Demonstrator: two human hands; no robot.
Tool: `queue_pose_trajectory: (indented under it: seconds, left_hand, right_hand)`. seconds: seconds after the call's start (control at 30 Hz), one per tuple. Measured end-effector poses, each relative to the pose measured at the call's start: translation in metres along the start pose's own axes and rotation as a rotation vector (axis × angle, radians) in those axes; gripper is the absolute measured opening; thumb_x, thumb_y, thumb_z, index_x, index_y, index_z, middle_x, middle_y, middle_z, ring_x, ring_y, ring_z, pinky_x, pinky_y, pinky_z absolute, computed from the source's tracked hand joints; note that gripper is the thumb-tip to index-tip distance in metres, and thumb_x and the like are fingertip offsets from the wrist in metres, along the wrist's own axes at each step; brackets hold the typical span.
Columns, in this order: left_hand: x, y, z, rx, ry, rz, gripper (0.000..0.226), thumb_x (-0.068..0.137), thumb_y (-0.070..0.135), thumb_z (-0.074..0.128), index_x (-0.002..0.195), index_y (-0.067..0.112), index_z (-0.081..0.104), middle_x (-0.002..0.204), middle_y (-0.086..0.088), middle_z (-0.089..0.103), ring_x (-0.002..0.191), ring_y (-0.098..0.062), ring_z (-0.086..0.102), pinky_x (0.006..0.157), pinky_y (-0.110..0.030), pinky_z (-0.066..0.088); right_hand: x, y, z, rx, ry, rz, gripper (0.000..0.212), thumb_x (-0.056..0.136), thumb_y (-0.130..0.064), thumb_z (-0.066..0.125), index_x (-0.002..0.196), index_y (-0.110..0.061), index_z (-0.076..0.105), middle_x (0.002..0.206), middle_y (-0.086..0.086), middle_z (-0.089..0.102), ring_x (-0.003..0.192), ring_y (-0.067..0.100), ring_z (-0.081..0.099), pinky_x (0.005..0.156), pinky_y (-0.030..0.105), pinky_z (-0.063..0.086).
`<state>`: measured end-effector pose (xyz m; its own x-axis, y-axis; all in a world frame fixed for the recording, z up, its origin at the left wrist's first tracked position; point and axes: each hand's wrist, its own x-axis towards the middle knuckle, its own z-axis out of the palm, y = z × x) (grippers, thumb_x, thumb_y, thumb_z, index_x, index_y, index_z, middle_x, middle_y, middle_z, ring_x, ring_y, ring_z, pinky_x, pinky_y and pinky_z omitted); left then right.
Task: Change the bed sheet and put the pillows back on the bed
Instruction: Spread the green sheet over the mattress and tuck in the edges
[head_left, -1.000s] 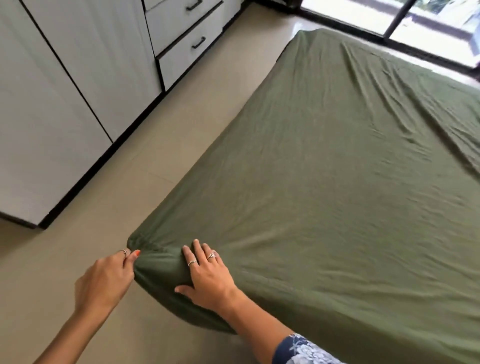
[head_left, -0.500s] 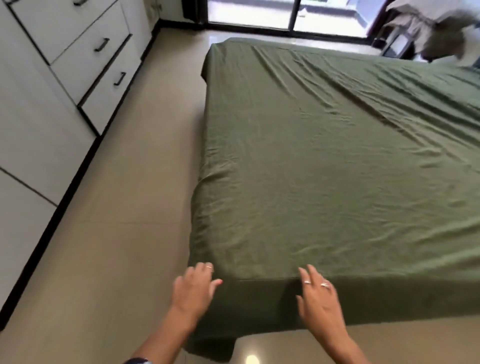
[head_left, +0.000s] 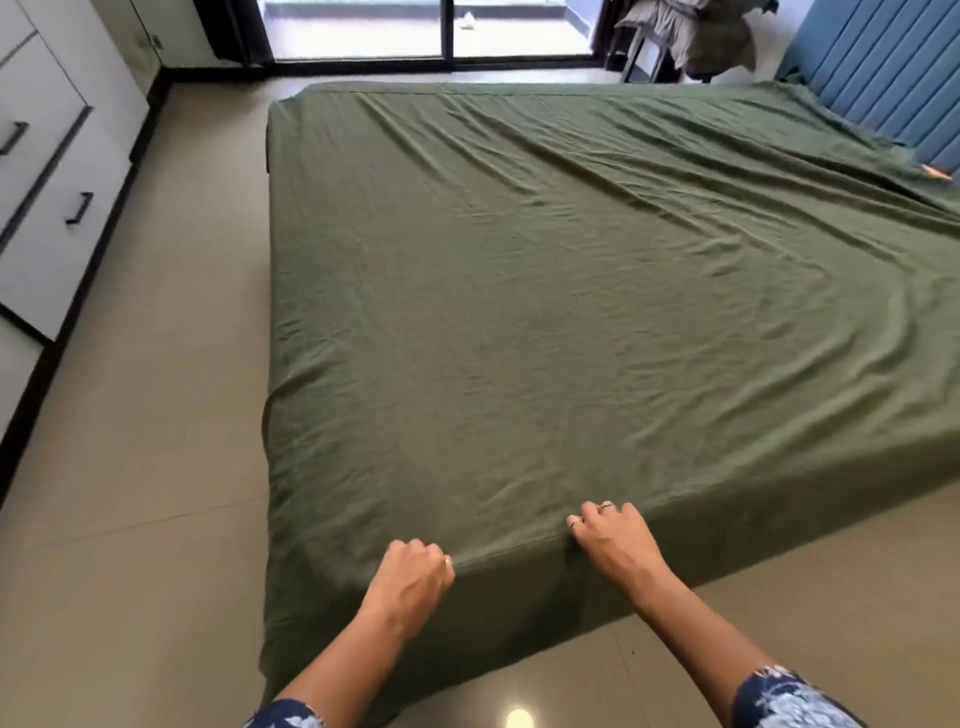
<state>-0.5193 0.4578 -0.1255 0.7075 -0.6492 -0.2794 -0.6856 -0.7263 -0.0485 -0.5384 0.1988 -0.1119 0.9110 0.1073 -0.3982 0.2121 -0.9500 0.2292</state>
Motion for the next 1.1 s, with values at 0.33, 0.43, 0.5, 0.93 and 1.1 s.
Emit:
queue_pose_trajectory:
  seconds: [0.33, 0.43, 0.5, 0.93, 1.1]
  left_hand:
    - [-0.031, 0.0, -0.022, -0.082, -0.137, -0.028, 0.033, 0.038, 0.037, 0.09, 0.06, 0.029, 0.067, 0.056, 0.007, 0.057, 0.046, -0.015, 0.058, 0.047, -0.028, 0.019]
    - [-0.047, -0.007, -0.018, -0.116, -0.106, -0.055, 0.006, 0.056, 0.035, 0.067, 0.053, 0.031, 0.064, 0.05, 0.01, 0.053, 0.039, -0.011, 0.054, 0.044, -0.024, 0.013]
    - [-0.054, -0.015, -0.004, -0.166, -0.085, -0.108, 0.024, 0.062, 0.031, 0.043, 0.047, 0.029, 0.063, 0.046, 0.008, 0.049, 0.032, -0.011, 0.048, 0.043, -0.019, 0.006]
    - [-0.084, -0.054, 0.0, -0.199, -0.206, -0.609, 0.051, 0.086, 0.06, 0.055, 0.123, 0.024, 0.056, 0.12, 0.003, 0.058, 0.108, -0.016, 0.061, 0.074, -0.035, 0.048]
    - [-0.086, -0.068, 0.009, -0.485, -0.21, -1.02, 0.056, 0.095, 0.063, 0.029, 0.113, 0.018, 0.056, 0.118, -0.005, 0.062, 0.109, -0.024, 0.059, 0.082, -0.032, 0.045]
  right_hand:
    - [-0.02, -0.002, -0.019, 0.031, -0.182, -0.268, 0.033, 0.098, -0.003, 0.034, 0.121, -0.006, 0.056, 0.12, 0.016, 0.059, 0.116, 0.035, 0.052, 0.083, 0.04, 0.043]
    - [-0.033, -0.014, -0.02, 0.067, -0.141, -0.332, 0.03, 0.096, -0.003, 0.037, 0.118, -0.005, 0.057, 0.117, 0.017, 0.059, 0.112, 0.035, 0.053, 0.074, 0.037, 0.034]
    - [-0.035, -0.024, -0.021, 0.092, -0.132, -0.36, 0.028, 0.096, -0.005, 0.039, 0.118, -0.005, 0.056, 0.117, 0.018, 0.058, 0.112, 0.036, 0.053, 0.073, 0.037, 0.034]
    - [-0.027, -0.049, -0.009, 0.219, -0.006, -0.142, 0.025, 0.092, -0.025, 0.054, 0.115, -0.015, 0.058, 0.113, 0.008, 0.061, 0.107, 0.029, 0.059, 0.083, 0.039, 0.046]
    - [-0.007, -0.101, -0.017, 0.27, 0.375, -0.217, 0.039, 0.046, -0.04, 0.089, 0.073, -0.023, 0.067, 0.066, -0.005, 0.057, 0.055, 0.015, 0.06, 0.043, 0.027, 0.043]
